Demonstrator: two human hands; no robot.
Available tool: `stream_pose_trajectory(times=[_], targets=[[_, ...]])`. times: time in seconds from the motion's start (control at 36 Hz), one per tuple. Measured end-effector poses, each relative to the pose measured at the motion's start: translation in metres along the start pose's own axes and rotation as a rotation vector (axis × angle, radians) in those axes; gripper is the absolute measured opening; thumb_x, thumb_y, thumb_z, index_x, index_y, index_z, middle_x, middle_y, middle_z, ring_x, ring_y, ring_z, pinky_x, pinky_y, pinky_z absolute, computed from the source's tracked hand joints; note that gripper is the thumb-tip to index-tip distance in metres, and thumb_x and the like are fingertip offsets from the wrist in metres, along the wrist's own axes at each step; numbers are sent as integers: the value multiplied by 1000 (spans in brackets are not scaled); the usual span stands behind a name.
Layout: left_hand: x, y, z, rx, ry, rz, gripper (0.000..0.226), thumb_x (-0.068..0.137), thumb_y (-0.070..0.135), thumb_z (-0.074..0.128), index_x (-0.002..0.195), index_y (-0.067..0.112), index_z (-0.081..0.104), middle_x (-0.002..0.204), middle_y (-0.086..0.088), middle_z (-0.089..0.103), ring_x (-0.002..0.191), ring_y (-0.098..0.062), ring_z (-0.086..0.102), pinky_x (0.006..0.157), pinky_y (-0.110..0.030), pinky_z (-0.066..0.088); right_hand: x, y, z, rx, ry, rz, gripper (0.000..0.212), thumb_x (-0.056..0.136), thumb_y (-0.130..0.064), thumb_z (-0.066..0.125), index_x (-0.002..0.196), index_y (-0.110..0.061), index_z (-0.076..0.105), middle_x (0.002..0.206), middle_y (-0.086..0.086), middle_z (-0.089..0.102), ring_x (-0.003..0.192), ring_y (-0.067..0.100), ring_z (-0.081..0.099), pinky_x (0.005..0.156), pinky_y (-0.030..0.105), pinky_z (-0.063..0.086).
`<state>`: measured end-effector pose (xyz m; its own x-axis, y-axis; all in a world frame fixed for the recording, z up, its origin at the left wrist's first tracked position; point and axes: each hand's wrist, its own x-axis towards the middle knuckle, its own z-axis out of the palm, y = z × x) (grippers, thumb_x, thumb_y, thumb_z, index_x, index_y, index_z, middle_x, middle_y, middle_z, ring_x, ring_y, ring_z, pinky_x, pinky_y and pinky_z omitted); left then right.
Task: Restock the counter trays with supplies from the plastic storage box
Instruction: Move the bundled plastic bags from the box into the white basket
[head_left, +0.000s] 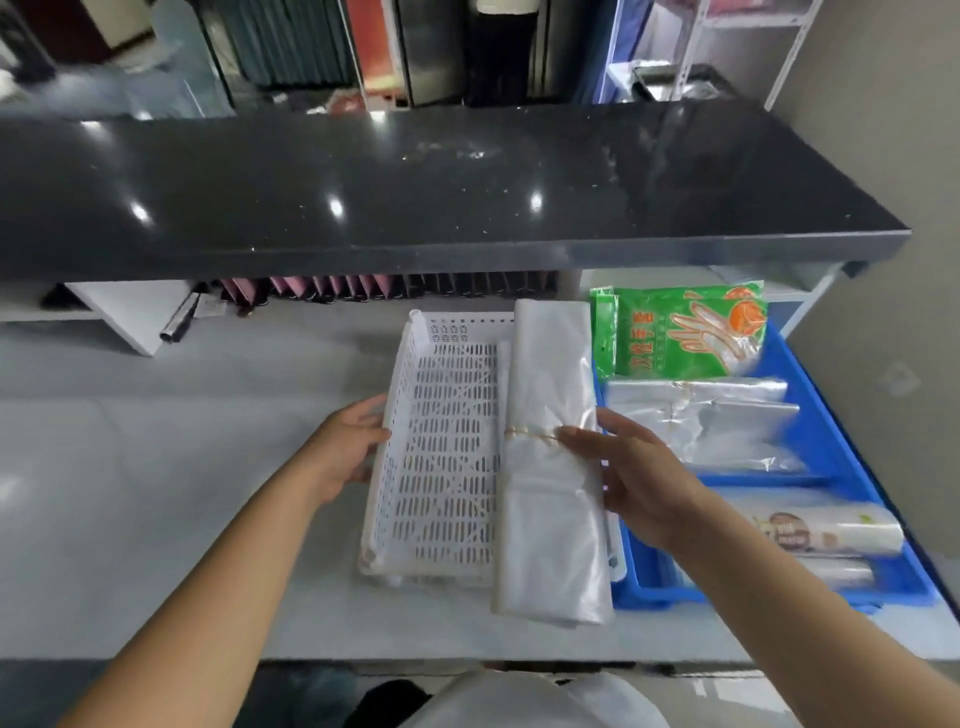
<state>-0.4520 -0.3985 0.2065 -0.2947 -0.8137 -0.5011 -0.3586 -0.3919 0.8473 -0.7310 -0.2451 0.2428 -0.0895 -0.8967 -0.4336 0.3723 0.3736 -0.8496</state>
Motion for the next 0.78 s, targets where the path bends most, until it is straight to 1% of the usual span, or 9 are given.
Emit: stream_pose_trajectory(times=[0.08,0.19,0.31,0.42,0.5,0.56,0.61,0.69,0.78], targets=[[2,-1,-5,-38,-29,-24,49,95,7,61,130,41,61,110,5,77,90,-15,76,60,-31,59,27,-1,17,-41,-5,56,35,78,-21,77,109,-7,67,94,10,71,80,23,66,66,29,49],[8,-4,-12,-96,-47,-54,50,92,6,64,128,40,62,112,2,77,95,-19,74,69,-38,59,62,-1,52,-70,2,106,21,82,-17,74,102,-13,66,88,8,67,77,22,63,58,24,50],[13,-10,-17,-156,-57,-77,52,90,4,64,127,41,64,116,3,75,103,-22,67,84,-43,51,92,3,78,-97,-9,132,26,82,-18,76,104,-11,65,93,12,68,83,27,65,72,35,51],[12,-13,-18,-230,-92,-65,56,93,1,60,138,32,57,128,-2,70,108,-26,65,80,-41,54,106,25,91,-417,47,210,36,79,-19,78,111,-10,63,90,11,70,71,24,66,64,35,53],[9,-12,-17,-237,-97,-44,56,95,0,57,141,32,55,127,1,70,107,-24,66,76,-40,56,110,41,96,-481,151,209,54,75,-19,81,123,-15,56,102,12,70,72,23,69,53,28,55],[8,-12,-16,-243,-85,-35,57,95,0,56,142,32,55,126,2,71,103,-21,67,69,-36,57,110,45,99,-529,201,190,60,74,-23,81,128,-15,56,107,11,69,76,22,69,50,24,50],[8,-12,-15,-246,-84,-30,57,95,0,56,143,31,54,126,2,70,98,-17,68,62,-31,56,110,47,101,-585,237,172,51,74,-25,80,121,-18,60,104,7,70,75,20,67,50,24,46],[9,-14,-16,-258,-99,-29,57,95,1,57,144,31,53,126,2,70,97,-15,69,58,-30,56,110,49,103,-586,255,177,17,78,-19,77,89,-18,64,87,2,69,63,16,65,41,18,43],[11,-17,-19,-256,-120,-21,56,95,2,59,141,35,55,123,5,71,95,-11,70,58,-30,56,107,50,107,-558,283,168,8,80,-12,74,83,-15,68,83,3,68,57,14,62,37,15,40]])
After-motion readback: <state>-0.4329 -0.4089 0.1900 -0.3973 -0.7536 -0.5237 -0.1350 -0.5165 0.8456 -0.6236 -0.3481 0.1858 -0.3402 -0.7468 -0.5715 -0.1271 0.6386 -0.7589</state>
